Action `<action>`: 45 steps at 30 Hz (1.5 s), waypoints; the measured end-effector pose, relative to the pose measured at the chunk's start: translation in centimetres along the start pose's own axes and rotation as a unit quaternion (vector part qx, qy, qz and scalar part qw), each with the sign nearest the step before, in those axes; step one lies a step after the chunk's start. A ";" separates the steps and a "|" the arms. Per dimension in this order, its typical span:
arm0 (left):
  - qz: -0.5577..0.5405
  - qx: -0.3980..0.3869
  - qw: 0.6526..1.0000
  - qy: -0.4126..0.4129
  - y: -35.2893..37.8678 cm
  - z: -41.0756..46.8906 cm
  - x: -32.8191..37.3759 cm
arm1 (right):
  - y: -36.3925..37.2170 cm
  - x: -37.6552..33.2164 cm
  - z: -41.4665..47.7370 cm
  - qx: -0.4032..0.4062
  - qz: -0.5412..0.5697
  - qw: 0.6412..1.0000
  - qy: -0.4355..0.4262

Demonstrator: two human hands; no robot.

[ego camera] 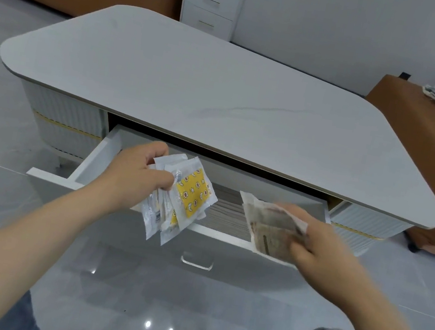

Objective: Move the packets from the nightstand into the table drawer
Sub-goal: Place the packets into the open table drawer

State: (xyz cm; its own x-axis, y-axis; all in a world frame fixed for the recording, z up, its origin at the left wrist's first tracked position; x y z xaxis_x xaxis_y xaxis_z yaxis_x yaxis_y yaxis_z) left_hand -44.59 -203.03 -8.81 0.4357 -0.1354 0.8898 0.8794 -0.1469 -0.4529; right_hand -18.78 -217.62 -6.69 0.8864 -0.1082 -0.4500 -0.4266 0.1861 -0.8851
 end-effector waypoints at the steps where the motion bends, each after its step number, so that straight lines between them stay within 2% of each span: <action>1: -0.009 0.007 1.000 -0.005 0.6 0.2 0.0 | -0.2 0.7 0.3 0.013 -0.006 1.000 0.005; 6: -0.032 0.043 0.999 0.005 4.2 1.2 0.4 | 1.3 4.4 2.6 -0.004 -0.113 0.993 0.023; 10: -0.029 0.031 0.999 0.018 6.5 1.9 0.3 | 3.1 8.0 4.3 -0.043 -0.202 0.977 0.049; 15: -0.020 0.016 1.000 0.003 8.4 2.8 -0.4 | 5.3 11.8 6.5 -0.066 -0.248 0.964 0.066; 24: -0.021 -0.007 1.000 -0.005 11.0 3.7 -0.7 | 7.9 16.6 9.9 -0.054 -0.340 0.938 0.044; 28: -0.016 -0.005 1.000 -0.003 11.3 3.9 -0.8 | 9.4 18.2 10.0 -0.130 -0.331 0.934 0.045; 34: -0.009 -0.007 1.000 -0.005 11.4 4.1 -1.1 | 10.2 18.8 9.9 -0.168 -0.270 0.946 0.057; 45: 0.004 -0.006 1.000 -0.001 11.3 3.9 -0.8 | 9.6 18.6 9.1 -0.180 -0.195 0.955 0.134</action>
State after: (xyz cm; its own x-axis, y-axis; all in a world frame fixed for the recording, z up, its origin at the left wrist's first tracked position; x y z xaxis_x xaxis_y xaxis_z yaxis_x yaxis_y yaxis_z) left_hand -34.23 -200.71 -14.38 0.4427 -0.1353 0.8864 0.8736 -0.1575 -0.4604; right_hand -4.75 -208.94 -22.53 0.9336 -0.3548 -0.0498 -0.1505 -0.2622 -0.9532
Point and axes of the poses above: each hand's wrist, its own z-axis towards the middle knuckle, its own y-axis out of the palm, x = y × z, the point moved 1 cm from there along z, towards the middle knuckle, and after that the axes turned 11 degrees about x, right-handed, at the moved point
